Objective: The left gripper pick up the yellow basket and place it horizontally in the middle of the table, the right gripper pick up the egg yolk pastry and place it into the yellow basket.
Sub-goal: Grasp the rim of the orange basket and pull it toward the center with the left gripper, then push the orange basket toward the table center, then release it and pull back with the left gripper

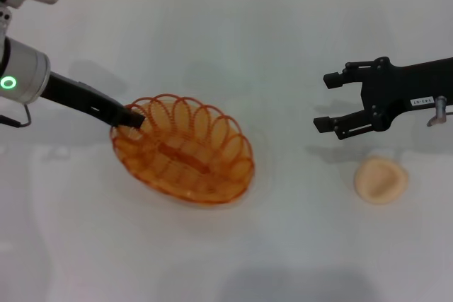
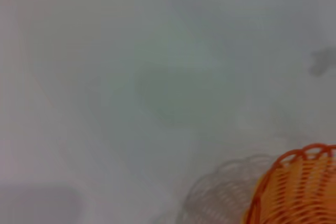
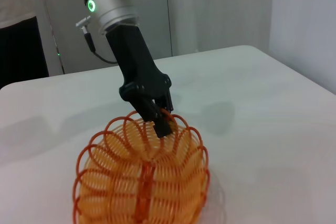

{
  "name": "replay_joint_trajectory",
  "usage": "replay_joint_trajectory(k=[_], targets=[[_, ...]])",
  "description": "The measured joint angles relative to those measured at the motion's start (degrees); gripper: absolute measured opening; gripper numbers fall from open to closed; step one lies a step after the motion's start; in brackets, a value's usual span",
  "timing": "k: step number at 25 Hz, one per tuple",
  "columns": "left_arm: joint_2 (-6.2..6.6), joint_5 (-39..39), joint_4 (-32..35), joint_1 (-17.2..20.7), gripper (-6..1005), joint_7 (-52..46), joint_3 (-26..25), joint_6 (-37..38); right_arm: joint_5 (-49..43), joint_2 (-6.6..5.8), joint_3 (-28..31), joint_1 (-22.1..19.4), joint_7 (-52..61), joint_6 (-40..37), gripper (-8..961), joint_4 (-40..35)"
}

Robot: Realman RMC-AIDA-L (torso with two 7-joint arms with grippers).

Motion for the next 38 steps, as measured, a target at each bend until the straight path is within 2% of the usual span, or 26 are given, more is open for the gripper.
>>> replay_joint_trajectory(k=[6,8,17,22,27,32,38], targets=[[-1.24,-2.81,4.51,1.42,124,-7.99,-0.02,2.59,0.16,0.0,0.12,-0.03,-0.58,0.04,870,-0.28],[-1.59,-3.73,5.39,1.92,93,-11.32,-0.03,2.6,0.23,0.04,0.13,-0.04,-0.59,0.05,869,-0.38],[-3.12,-4.83,5.11,2.2,79,-22.49,0.31,1.06,0.38,0.23,0.11,-0.1,-0.64,-0.04,864,-1.63],[-3.87,-4.81,4.92,2.6,79,-27.41,0.38,-1.77,0.61,0.88,0.11,-1.42,-1.79,-0.53,861,-3.46],[-3.9,-5.06,3.52,3.03,80,-29.94,0.4,-3.94,1.17,1.09,0.11,-1.76,-2.47,-0.93,857,-4.02],[-4.82,-4.99,2.3,2.55,79,-30.23,0.95,-4.27,1.17,1.09,0.11,-1.49,-2.53,-0.89,854,-4.1],[-5.25,-5.51,1.99,2.05,79,-32.33,4.91,-5.31,1.17,1.06,0.11,-1.37,-2.56,-0.47,850,-4.1]])
